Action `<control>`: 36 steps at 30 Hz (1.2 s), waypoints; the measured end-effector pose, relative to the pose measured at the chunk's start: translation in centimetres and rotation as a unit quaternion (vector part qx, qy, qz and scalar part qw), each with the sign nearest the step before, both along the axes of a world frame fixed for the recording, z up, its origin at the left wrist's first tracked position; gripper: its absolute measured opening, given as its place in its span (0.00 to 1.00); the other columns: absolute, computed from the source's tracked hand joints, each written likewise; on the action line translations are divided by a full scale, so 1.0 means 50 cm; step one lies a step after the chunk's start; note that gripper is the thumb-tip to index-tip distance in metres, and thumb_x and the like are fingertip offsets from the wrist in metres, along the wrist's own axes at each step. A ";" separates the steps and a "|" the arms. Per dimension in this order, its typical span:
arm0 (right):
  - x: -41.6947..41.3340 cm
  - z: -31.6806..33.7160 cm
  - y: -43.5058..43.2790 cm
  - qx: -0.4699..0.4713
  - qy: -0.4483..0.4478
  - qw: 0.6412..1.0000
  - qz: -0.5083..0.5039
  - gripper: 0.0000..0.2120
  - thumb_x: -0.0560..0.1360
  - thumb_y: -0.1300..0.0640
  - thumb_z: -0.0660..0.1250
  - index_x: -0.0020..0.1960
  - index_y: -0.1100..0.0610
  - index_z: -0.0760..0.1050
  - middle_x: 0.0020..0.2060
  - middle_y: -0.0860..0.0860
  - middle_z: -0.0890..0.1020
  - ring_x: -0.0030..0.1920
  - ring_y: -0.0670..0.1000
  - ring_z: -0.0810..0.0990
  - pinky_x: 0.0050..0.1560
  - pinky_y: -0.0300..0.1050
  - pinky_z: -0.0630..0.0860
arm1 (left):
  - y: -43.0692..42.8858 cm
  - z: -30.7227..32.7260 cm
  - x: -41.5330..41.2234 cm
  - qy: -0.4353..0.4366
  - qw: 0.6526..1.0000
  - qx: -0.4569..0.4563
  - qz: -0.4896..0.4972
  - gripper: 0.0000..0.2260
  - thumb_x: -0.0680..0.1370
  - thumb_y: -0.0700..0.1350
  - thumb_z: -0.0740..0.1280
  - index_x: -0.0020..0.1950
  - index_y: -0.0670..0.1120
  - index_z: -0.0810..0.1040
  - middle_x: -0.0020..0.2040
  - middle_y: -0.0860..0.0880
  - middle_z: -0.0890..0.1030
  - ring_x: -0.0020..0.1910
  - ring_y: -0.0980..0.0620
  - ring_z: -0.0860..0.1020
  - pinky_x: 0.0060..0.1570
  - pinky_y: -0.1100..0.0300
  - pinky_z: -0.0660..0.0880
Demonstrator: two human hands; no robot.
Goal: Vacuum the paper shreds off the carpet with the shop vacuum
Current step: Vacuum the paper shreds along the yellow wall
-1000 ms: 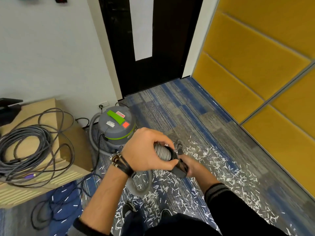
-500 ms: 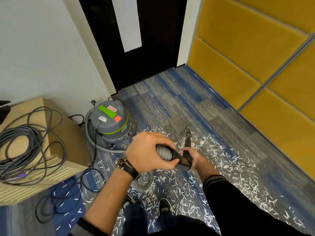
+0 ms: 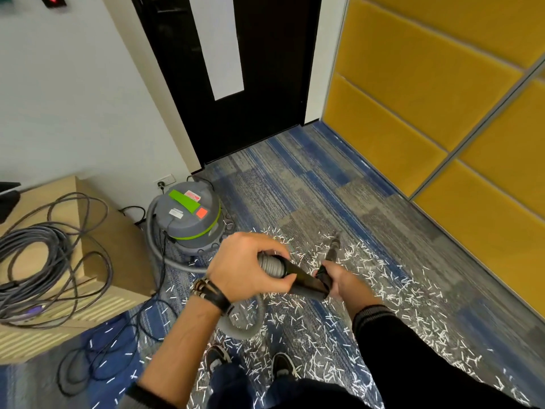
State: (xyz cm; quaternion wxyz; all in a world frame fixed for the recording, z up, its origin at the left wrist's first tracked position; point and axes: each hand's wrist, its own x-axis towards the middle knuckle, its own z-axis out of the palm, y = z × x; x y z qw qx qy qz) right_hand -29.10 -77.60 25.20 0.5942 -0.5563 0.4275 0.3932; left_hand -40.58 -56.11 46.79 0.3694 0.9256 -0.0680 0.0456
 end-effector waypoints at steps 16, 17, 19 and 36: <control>-0.074 0.025 0.020 -0.003 -0.001 1.000 -0.021 0.18 0.82 0.44 0.58 0.62 0.57 0.70 0.50 0.57 0.79 0.49 0.54 0.79 0.57 0.56 0.79 | -0.026 0.036 -0.050 -0.085 0.996 -0.004 -0.007 0.10 0.67 0.60 0.77 0.42 0.56 0.85 0.39 0.61 0.84 0.38 0.63 0.81 0.44 0.63 0.79; -0.069 0.034 0.037 0.004 -0.011 1.000 -0.007 0.18 0.82 0.44 0.58 0.63 0.57 0.70 0.51 0.57 0.79 0.50 0.54 0.79 0.56 0.55 0.79 | -0.022 0.037 -0.052 -0.092 0.996 -0.004 0.009 0.10 0.67 0.60 0.77 0.42 0.56 0.85 0.38 0.61 0.84 0.38 0.63 0.81 0.44 0.63 0.78; -0.064 0.044 0.063 0.026 -0.010 1.000 -0.002 0.14 0.84 0.47 0.56 0.59 0.57 0.70 0.43 0.57 0.79 0.41 0.55 0.79 0.38 0.49 0.82 | -0.013 0.037 -0.058 -0.096 0.994 -0.019 0.040 0.10 0.67 0.60 0.78 0.41 0.56 0.85 0.37 0.63 0.82 0.37 0.64 0.81 0.43 0.66 0.77; -0.123 -0.024 -0.022 0.024 0.009 0.995 -0.096 0.15 0.83 0.46 0.57 0.57 0.59 0.68 0.40 0.57 0.77 0.39 0.55 0.78 0.54 0.57 0.79 | -0.048 -0.001 -0.107 -0.144 0.987 -0.052 0.057 0.08 0.69 0.56 0.79 0.42 0.53 0.87 0.40 0.60 0.86 0.39 0.62 0.83 0.44 0.59 0.82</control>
